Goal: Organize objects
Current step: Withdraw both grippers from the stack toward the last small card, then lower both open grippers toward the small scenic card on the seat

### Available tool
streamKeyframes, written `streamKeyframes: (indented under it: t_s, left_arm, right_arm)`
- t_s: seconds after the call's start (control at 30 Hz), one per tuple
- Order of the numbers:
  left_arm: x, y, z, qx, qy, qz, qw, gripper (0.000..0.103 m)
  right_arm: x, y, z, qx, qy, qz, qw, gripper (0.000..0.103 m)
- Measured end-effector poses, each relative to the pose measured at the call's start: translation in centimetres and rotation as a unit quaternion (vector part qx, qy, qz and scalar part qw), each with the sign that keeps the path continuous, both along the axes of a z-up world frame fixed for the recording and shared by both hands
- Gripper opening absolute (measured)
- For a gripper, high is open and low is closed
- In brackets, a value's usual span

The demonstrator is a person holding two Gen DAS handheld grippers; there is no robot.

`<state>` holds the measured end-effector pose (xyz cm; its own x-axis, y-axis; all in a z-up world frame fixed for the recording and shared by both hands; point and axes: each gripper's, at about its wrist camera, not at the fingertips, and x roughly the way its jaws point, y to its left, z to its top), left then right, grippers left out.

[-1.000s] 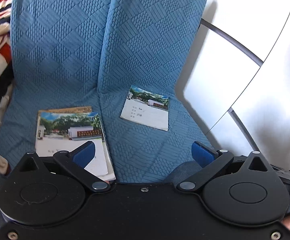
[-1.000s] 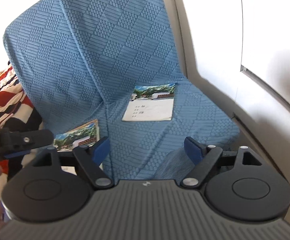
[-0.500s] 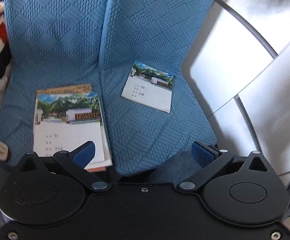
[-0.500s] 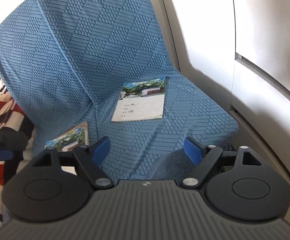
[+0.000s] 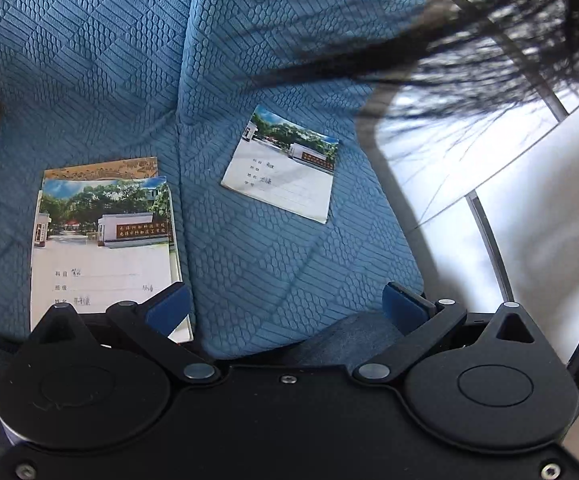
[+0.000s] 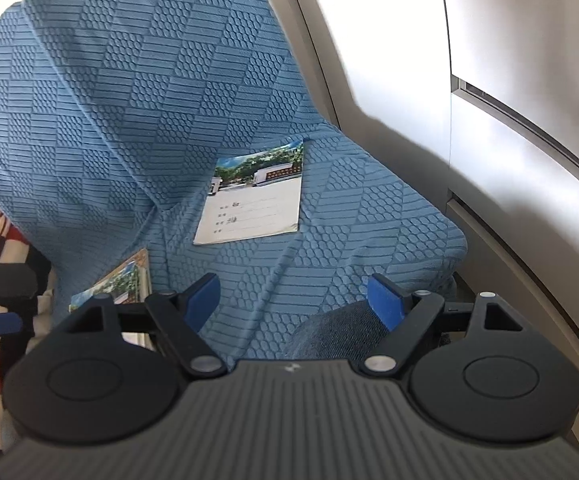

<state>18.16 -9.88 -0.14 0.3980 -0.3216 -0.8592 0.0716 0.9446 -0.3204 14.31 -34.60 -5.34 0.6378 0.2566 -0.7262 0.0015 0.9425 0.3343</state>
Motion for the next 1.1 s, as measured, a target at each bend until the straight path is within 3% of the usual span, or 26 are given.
streamKeyframes:
  t_s: [0.23, 0.53, 1.1]
  left_arm:
    - [1.9, -0.4, -1.5, -0.004, 0.008, 0.008, 0.9999, 0.102]
    - [5.3, -0.6, -4.9, 0.025, 0.000, 0.015, 0.9996, 0.102]
    - [11.7, -1.8, -13.1, 0.058, -0.009, 0.013, 0.9982, 0.100]
  right_arm:
    - [1.8, -0.2, -1.3, 0.005, 0.015, 0.010, 1.000, 0.082]
    - [4.4, 0.0, -2.5, -0.006, 0.023, 0.016, 1.000, 0.082]
    - [10.9, 2.9, -7.7, -0.003, 0.031, 0.010, 0.999, 0.082]
